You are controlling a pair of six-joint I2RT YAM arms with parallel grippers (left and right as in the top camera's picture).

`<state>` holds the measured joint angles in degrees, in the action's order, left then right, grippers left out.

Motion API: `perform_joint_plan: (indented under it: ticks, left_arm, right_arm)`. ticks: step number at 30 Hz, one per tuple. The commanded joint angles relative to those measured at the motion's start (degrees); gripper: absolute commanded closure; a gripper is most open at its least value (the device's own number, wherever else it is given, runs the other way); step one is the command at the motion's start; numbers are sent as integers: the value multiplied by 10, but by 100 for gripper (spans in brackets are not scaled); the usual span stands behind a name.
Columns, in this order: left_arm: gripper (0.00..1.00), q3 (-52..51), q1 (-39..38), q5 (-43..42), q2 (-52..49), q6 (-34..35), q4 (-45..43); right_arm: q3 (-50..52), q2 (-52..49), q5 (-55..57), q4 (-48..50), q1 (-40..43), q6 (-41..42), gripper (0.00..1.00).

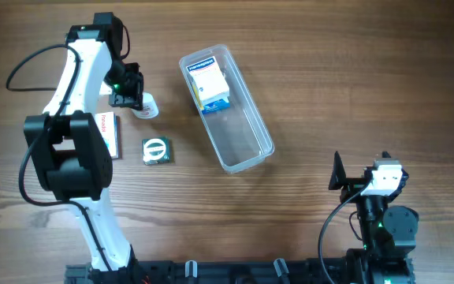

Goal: Pack container
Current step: 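Lift the Calamol bottle toward the container with the left gripper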

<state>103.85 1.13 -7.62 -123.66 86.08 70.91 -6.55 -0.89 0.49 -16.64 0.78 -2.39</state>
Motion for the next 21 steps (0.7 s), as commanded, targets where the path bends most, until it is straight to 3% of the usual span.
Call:
perform_joint_plan:
  ticks: [1,21]
  left_arm:
    - [78,8,-3,-16,-5,3,2]
    - [83,20,-56,-16,127,3,-48]
  right_arm:
    - [3,7,11,2,3,9,0]
    - [3,7,11,2,3,9,0]
